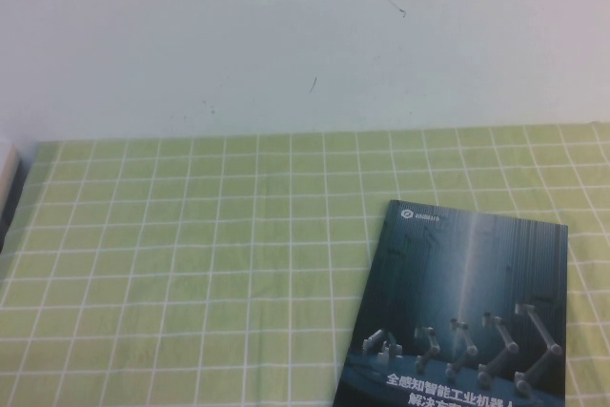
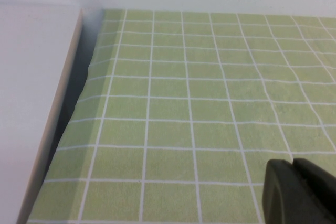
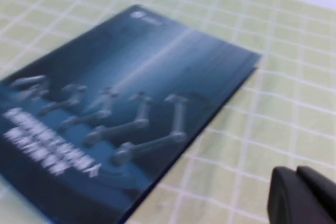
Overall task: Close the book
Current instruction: 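Close the open booklet and leave it lying on the table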
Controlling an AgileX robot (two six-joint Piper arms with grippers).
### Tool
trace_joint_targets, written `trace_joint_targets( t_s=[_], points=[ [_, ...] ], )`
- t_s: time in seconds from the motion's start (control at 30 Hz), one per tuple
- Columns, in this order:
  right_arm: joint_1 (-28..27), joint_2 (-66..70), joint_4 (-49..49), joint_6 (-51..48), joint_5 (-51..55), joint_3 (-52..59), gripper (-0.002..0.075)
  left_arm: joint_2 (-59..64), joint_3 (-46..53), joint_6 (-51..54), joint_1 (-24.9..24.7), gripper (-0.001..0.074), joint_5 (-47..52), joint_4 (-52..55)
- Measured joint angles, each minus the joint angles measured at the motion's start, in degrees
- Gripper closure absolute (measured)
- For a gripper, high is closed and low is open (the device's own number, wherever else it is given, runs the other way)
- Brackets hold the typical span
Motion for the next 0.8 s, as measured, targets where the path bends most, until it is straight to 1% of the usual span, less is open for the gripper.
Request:
trace_joint_targets(
  t_s=[0.2,0.3,0.8],
  points=[
    [-6.68,-7.04,-1.26,1.03,-4.73,6.74,0.0729,0.00,0.00,0.00,0.00,0.0739,0.00,0.00],
    [-8.59,-7.51,-1.40,1.49,-6.11,8.73,0.0729,-0.11,0.00,0.00,0.00,0.0739,0.10,0.00],
    [-9.11,-7.51,-1.40,1.27,-7.50,8.97,0.0729,-0.11,0.00,0.00,0.00,0.0739,0.10,0.00]
  ],
)
